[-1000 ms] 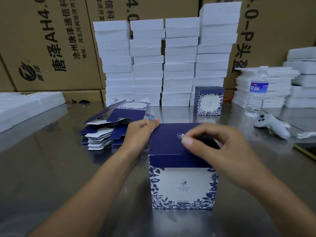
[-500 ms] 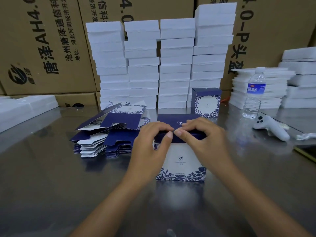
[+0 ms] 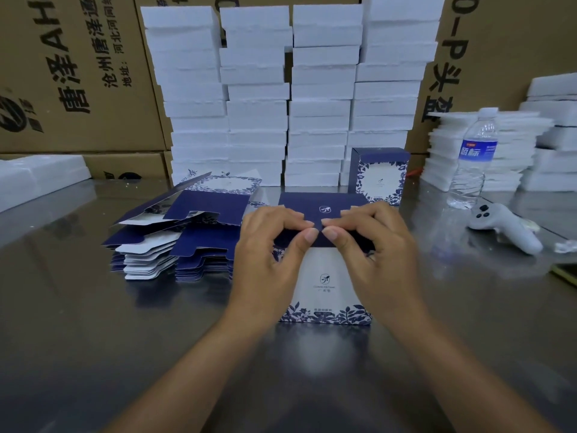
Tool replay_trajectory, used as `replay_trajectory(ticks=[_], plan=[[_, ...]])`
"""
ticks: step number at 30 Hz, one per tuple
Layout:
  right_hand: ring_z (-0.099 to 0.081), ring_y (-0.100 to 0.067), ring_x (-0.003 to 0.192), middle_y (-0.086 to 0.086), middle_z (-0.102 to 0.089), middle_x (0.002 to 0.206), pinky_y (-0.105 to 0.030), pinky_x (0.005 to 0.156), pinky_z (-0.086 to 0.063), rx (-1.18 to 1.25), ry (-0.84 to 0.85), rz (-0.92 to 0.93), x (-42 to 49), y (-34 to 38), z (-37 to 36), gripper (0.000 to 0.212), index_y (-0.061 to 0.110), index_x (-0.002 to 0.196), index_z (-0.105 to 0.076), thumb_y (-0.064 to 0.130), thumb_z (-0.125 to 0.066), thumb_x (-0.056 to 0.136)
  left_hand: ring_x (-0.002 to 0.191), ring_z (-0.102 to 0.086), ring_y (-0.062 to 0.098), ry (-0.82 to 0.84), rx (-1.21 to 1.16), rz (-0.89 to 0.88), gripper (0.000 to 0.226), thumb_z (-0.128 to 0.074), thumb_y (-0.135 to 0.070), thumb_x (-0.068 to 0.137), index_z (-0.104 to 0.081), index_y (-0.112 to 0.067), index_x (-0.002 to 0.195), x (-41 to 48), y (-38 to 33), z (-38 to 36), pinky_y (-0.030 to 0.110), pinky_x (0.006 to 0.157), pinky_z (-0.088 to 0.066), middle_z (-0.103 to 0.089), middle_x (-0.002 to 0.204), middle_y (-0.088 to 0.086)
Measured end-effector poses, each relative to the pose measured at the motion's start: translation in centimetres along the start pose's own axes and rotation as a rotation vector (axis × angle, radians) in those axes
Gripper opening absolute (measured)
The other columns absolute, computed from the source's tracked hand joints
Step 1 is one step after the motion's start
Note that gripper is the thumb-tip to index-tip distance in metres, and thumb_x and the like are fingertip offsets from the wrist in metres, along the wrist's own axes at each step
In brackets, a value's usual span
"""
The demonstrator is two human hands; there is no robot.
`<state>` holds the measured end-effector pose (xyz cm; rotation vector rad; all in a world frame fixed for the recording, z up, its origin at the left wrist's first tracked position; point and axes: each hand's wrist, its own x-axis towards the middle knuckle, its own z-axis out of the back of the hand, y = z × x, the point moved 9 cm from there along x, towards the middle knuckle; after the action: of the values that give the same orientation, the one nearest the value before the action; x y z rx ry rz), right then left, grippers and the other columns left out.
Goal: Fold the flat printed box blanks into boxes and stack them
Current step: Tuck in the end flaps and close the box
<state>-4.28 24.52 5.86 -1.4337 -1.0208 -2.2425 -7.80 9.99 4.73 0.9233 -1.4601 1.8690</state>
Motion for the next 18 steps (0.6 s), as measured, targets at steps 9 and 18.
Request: replay_trajectory(ticks=[9,18], plan=[[-0.063,0.005,0.091,0.016,-0.067,0.087,-0.01,0.083,-0.044,0.255,0.087,-0.199,0.4,-1.7,0.6,0.005,0.031,0.076,-0.065,0.033,-0.069,0.073,0.108,-0.057,-0.004,0.037,-0.181,0.153,0.012,-0.059,-0.018,0.088,-0.061,-0.028,0.094,-0.5,1.1,1.2,0.014,0.083,-0.047,-0.064,0.106,-0.016],[-0.061,0.002,0.093,0.004,-0.067,0.088,-0.012,0.086,-0.043,0.217,0.064,-0.184,0.1,-1.6,0.5,0.006,0.02,0.08,-0.067,0.025,-0.066,0.08,0.109,-0.059,0.003,0.042,-0.159,0.156,0.015,-0.059,-0.008,0.089,-0.062,-0.022,0.087,-0.2,0.9,1.3,0.018,0.096,-0.044,-0.066,0.1,-0.011]])
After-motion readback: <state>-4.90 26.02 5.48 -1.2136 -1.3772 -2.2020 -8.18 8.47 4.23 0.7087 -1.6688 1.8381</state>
